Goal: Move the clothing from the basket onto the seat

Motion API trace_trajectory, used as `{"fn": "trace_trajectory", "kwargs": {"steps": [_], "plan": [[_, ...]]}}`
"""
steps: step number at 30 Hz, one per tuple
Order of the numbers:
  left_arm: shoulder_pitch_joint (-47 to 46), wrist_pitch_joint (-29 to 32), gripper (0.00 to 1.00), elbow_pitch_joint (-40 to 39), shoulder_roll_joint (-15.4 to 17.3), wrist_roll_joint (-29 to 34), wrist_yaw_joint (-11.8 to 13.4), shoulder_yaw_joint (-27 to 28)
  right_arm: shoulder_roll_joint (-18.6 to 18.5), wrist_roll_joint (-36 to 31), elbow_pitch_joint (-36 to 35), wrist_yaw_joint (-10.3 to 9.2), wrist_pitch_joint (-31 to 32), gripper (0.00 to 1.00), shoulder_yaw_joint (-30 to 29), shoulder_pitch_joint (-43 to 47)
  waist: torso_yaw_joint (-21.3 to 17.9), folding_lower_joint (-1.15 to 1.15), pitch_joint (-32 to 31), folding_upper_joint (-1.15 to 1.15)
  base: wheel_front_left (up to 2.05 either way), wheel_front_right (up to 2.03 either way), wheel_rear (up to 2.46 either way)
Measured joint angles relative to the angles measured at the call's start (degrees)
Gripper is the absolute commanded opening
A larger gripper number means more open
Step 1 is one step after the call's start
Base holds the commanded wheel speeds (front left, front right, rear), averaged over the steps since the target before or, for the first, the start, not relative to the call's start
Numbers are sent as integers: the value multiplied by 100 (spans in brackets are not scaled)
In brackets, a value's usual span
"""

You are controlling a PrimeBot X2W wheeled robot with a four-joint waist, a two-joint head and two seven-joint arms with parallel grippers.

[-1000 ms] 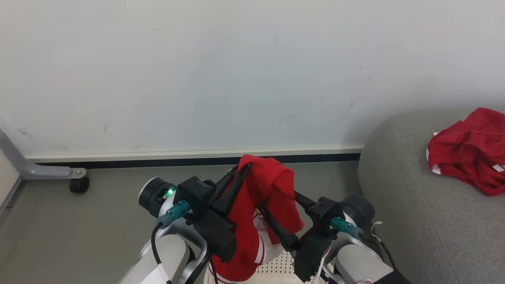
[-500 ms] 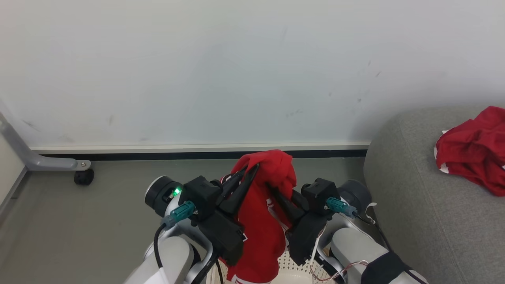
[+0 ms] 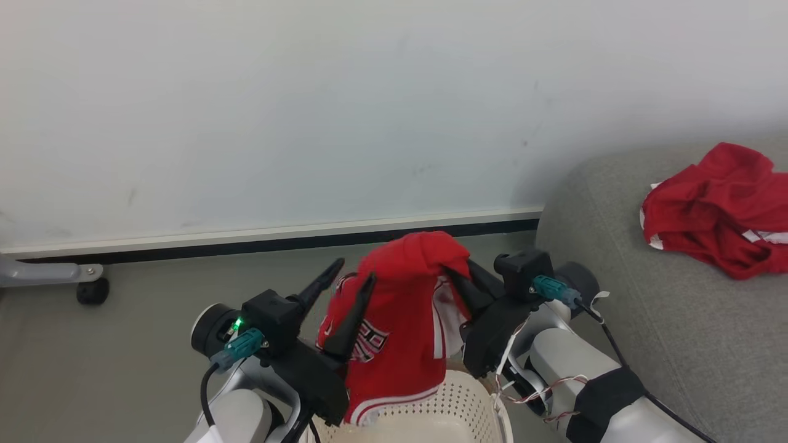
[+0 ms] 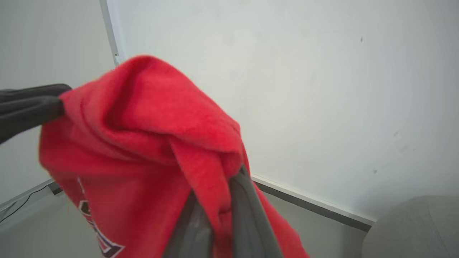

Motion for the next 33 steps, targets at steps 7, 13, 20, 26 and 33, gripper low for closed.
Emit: {"fn": "trace_trajectory", "kwargs": {"steps": [7,13,20,26,33], "plan": [[315,-80,100,-11,47,-14,-3,-33,-103,-9,88,-92,-35,0,-223,-102,-400,0,8,0,0,0,0],[535,-151,100,-56,31,-63,-48,-176,-454,-56,-18,-225,-51,0,-387,-185,-817,0,3,0,0,0,0],[706,-243,100,-144,-86,-79,-55,-342,-776,-154,-366,-402,-54,0,-521,-185,-1365,0,-9,0,0,0,0],[793,-276,100,-201,-158,-165,-98,-471,-1022,-244,-712,-504,-58,0,-620,-115,-1858,0,-5,0,0,0,0],[811,-297,100,-347,-167,-159,-97,-532,-1226,-255,-1078,-587,-58,0,-687,99,-2442,0,45,0,0,0,0]]}}
